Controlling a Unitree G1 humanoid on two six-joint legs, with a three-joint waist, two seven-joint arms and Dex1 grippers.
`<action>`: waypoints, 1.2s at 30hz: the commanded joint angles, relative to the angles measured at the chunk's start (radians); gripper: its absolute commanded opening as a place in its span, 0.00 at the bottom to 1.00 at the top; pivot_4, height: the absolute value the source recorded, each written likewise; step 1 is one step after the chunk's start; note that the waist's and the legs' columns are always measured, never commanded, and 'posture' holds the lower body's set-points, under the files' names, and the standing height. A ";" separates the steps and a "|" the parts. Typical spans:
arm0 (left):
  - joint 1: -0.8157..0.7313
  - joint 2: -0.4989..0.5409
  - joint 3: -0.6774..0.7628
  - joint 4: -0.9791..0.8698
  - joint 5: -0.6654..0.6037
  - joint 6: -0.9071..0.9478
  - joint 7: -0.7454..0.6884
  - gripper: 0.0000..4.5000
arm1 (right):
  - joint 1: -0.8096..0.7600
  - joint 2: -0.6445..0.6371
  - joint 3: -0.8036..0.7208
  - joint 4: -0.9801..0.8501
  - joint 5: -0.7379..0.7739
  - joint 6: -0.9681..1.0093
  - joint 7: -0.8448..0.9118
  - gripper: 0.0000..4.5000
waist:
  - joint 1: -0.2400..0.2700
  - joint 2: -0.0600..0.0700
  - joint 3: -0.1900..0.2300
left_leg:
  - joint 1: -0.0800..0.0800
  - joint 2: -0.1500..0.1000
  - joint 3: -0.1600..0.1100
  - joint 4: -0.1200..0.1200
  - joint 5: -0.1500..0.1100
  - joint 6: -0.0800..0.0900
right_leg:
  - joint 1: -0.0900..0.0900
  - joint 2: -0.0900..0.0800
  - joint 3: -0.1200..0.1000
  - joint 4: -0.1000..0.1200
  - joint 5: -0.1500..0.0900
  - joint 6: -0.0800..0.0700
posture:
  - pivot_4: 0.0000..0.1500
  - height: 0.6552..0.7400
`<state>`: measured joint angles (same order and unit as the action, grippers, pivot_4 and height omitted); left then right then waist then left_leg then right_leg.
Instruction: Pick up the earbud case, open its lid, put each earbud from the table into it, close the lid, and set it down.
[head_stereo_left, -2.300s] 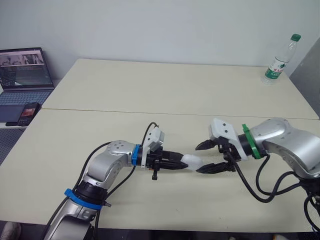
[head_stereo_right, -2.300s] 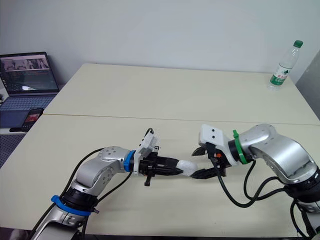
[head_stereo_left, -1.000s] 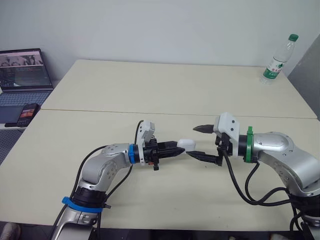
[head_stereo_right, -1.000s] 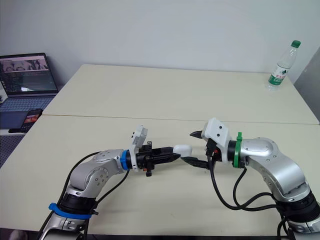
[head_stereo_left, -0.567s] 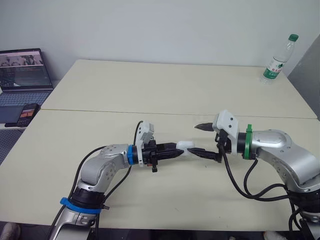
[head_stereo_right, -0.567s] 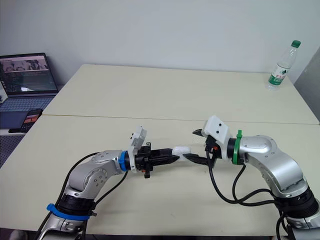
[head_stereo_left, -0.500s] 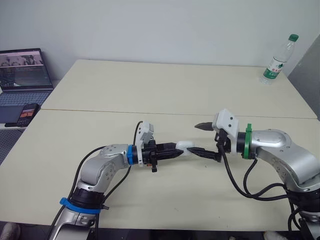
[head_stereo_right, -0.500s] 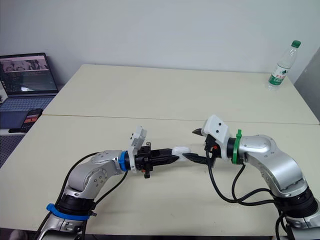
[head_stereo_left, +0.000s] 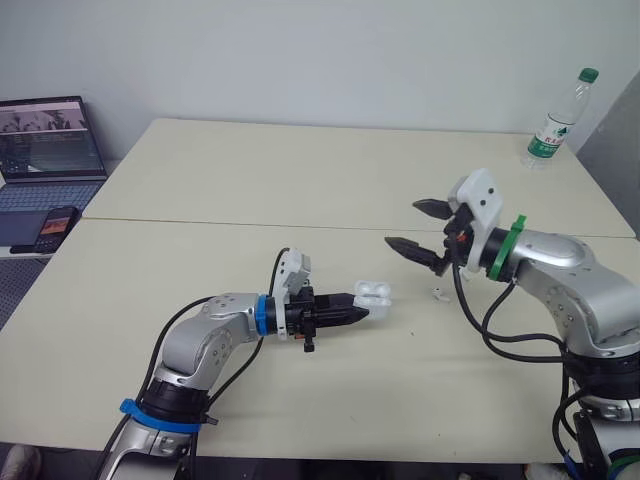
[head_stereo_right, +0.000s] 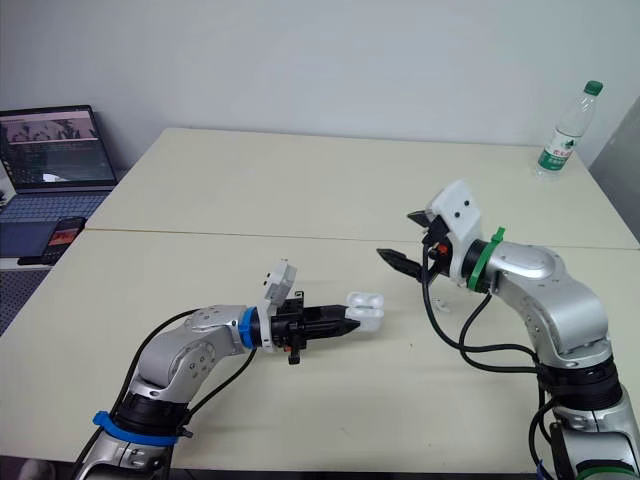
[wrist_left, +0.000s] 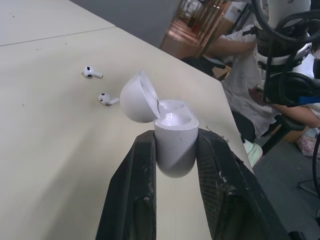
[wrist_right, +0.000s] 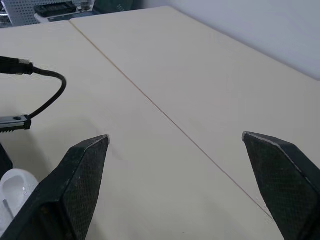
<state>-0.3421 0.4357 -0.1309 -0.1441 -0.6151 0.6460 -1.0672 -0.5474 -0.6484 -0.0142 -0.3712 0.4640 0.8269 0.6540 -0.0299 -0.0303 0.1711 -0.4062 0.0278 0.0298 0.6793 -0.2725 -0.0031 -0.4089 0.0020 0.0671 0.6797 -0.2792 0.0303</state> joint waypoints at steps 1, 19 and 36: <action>0.008 -0.002 0.039 -0.064 -0.016 -0.021 0.034 0.17 | 0.007 -0.111 -0.034 0.026 0.003 0.083 0.040 0.99 | 0.000 0.000 0.000 | 0.000 0.000 0.000 0.000 0.000 0.000 | 0.000 -0.001 0.000 0.000 0.000 0.000 | 1.00 0.99; 0.050 0.035 0.088 -0.134 0.021 -0.097 0.113 0.17 | -0.240 -0.238 0.434 0.220 -0.136 0.481 0.129 0.99 | -0.002 0.001 0.001 | 0.001 0.000 0.003 -0.001 0.000 0.000 | -0.001 -0.001 0.003 0.000 0.000 0.000 | 1.00 0.99; 0.084 0.034 0.099 -0.152 0.003 -0.111 0.123 0.17 | -0.484 -0.079 0.545 0.501 -0.076 0.788 0.058 0.99 | -0.003 0.001 0.001 | -0.002 0.000 0.001 0.000 0.000 0.000 | -0.004 -0.002 0.000 0.000 0.000 0.000 | 1.00 0.99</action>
<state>-0.2567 0.4634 -0.0641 -0.2656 -0.5909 0.5578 -0.9332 -1.0035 -0.7289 0.5289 0.1314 0.3831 1.6069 0.7164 -0.0325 -0.0294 0.1717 -0.4086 0.0275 0.0310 0.6789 -0.2725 -0.0028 -0.4125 0.0003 0.0671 0.6797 -0.2790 0.0300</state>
